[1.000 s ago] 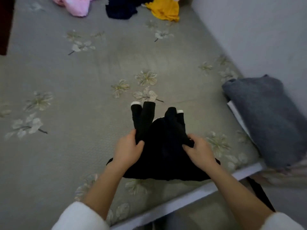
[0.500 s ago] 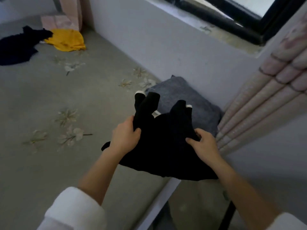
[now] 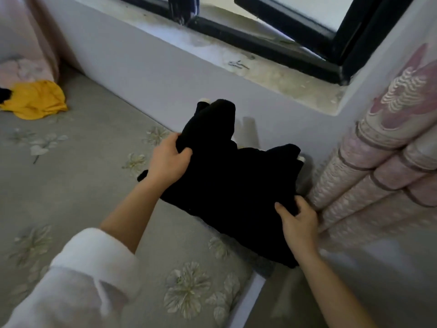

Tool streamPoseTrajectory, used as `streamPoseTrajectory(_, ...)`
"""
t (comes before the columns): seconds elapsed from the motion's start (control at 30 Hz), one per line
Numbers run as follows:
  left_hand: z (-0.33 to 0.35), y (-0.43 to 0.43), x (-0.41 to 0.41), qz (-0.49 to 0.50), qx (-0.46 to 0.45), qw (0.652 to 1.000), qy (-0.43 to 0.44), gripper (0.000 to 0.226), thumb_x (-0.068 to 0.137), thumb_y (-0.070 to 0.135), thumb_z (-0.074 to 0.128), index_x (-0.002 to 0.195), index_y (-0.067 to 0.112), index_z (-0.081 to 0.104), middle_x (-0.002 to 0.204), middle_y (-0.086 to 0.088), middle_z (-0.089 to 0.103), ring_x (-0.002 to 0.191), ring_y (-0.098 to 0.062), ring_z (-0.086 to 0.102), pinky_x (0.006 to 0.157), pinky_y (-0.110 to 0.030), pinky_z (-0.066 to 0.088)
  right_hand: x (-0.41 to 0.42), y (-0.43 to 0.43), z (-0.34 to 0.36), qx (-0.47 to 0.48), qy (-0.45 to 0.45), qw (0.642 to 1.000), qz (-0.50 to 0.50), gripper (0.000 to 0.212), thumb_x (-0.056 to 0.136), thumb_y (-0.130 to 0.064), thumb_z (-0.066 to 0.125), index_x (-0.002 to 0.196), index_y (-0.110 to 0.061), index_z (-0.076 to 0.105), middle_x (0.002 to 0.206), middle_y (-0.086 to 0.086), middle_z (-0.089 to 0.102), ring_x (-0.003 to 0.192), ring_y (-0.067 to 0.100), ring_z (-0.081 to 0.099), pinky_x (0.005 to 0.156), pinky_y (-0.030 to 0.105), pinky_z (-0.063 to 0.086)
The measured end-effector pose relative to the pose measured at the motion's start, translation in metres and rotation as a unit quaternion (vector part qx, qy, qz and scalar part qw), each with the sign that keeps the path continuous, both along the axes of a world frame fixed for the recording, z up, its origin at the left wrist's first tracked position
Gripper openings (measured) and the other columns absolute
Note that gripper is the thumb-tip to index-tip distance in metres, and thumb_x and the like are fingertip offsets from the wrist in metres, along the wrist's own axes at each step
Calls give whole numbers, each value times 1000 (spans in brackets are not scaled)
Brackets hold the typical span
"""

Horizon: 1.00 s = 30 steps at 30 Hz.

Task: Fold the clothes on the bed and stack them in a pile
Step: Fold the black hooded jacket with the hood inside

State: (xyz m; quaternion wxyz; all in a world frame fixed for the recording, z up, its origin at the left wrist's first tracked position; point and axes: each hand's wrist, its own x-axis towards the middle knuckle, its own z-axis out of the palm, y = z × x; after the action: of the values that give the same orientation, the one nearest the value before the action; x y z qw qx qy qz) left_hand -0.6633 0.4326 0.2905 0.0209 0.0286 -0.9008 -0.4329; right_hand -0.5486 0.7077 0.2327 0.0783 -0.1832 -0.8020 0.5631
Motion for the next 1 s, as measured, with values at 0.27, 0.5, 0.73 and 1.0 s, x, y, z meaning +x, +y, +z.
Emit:
streamPoseTrajectory(0.27, -33, 5, -111, -10, -86, 995, -44, 26, 92, 20, 52, 118, 16, 53, 102, -9, 64, 89, -28, 62, 75, -42, 50, -17, 37, -57, -102, -104, 982, -121, 35, 90, -16, 63, 125, -16, 60, 123, 2, 63, 110, 23, 59, 102, 46, 45)
streamPoseTrajectory(0.5, -110, 22, -100, 3, -293, 937, -191, 76, 95, 47, 45, 151, 35, -4, 158, -9, -19, 143, -36, -19, 107, -71, -1, -26, 61, -97, -92, -234, 962, -110, 49, 95, -25, 55, 141, -15, 43, 135, 6, 52, 119, 28, 51, 106, 44, 40)
streamPoseTrajectory(0.73, -163, 52, -58, 270, 59, 910, -309, 88, 87, 47, 61, 150, 37, 0, 155, -19, 3, 137, -46, 20, 108, -54, 26, -20, 52, -115, -61, -235, 965, -102, 51, 101, -32, 44, 147, -15, 32, 146, 6, 41, 131, 26, 42, 113, 43, 32)
streamPoseTrajectory(1.0, -174, 38, -26, 247, 216, 937, -120, 59, 86, 21, 66, 136, 30, 36, 120, 5, 47, 110, -16, 52, 85, -25, 46, -21, 51, -126, 30, -220, 963, -151, 44, 102, -29, 41, 137, -3, 38, 140, 16, 46, 124, 32, 47, 105, 37, 37)
